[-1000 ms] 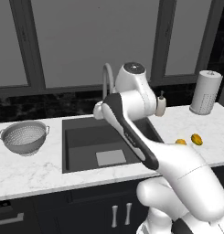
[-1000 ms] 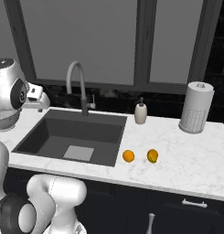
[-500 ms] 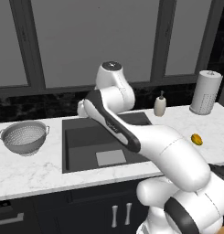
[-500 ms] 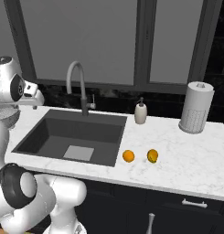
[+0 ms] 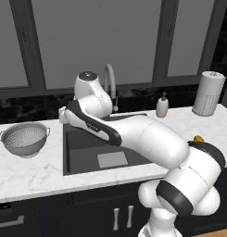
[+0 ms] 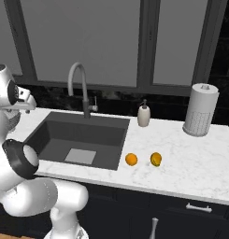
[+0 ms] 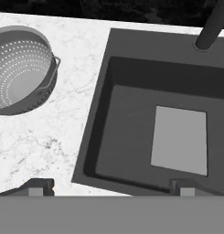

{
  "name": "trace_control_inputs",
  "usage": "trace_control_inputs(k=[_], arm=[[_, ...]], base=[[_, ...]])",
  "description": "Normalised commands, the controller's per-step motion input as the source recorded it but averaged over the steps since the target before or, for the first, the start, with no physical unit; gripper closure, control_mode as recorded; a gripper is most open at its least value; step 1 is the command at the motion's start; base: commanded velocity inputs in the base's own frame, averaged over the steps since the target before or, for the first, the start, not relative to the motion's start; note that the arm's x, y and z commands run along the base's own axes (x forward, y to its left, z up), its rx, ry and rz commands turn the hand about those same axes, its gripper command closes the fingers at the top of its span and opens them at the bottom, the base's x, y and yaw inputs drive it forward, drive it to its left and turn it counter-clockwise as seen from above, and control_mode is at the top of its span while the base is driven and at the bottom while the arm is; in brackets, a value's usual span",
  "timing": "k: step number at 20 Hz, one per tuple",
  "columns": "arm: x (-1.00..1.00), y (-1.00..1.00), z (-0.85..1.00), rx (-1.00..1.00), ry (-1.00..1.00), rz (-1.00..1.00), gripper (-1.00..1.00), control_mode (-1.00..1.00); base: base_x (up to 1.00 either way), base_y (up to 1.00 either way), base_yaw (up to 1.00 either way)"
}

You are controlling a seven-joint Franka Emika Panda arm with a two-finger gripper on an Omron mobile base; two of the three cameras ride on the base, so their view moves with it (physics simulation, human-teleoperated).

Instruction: Put the colander in the sink, put the mango, orange in the colander, and turn on the sink faucet and pour water over the colander.

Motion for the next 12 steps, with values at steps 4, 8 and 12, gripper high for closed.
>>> trace_control_inputs(k=[4, 8, 12], arm=[[0.39, 0.62, -0.32, 0.0, 0.02, 0.0, -1.0, -1.0], [0.4, 0.6, -0.2, 0.0, 0.03, 0.0, -1.0, -1.0], [0.36, 0.53, -0.07, 0.0, 0.09, 0.0, -1.0, -1.0]], base=[[0.0, 0.0, 0.0], [0.0, 0.0, 0.0], [0.0, 0.0, 0.0]])
